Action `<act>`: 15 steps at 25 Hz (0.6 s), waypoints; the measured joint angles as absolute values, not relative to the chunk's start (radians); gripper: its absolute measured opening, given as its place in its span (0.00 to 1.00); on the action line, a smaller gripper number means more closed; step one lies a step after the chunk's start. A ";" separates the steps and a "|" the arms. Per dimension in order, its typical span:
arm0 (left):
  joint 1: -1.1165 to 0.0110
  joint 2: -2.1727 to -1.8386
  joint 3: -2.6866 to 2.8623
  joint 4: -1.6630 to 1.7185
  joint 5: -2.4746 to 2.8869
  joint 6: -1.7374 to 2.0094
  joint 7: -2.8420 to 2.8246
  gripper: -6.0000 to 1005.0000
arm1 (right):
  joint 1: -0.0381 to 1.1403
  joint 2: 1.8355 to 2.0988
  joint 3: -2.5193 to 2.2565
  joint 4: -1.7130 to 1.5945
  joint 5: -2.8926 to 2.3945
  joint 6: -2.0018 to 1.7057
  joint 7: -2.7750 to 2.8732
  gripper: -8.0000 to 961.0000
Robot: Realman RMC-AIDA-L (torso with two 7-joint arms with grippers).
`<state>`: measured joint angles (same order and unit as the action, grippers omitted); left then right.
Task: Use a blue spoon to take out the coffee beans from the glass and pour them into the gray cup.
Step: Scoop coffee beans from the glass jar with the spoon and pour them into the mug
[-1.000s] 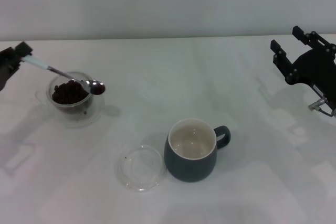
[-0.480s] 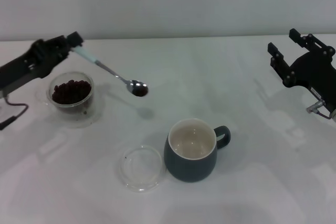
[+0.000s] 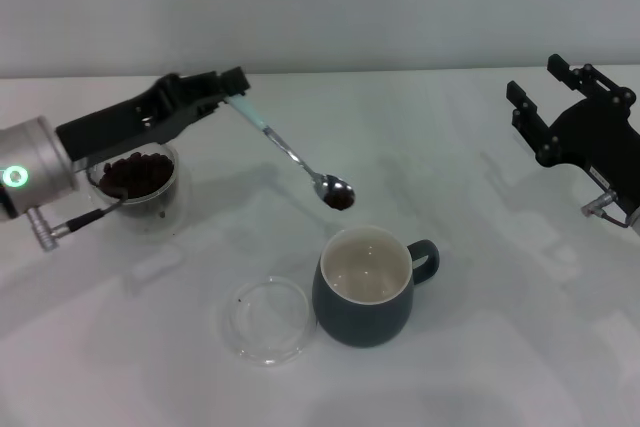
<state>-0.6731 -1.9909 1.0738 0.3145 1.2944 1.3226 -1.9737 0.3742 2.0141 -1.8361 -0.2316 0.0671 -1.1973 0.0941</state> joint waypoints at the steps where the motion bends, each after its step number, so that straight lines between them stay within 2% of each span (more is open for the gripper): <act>1: -0.680 -1.995 1.074 0.314 1.308 1.320 -1.977 0.13 | 0.374 2.014 -1.836 -0.232 0.068 -1.198 0.094 0.56; 15: -0.713 -2.020 1.096 0.320 1.420 1.257 -1.973 0.13 | 0.369 2.014 -1.837 -0.247 0.066 -1.226 0.099 0.56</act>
<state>-0.7126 -2.0196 1.0964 0.3199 1.4200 1.2565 -1.9727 0.3694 2.0141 -1.8375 -0.2473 0.0659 -1.2258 0.0987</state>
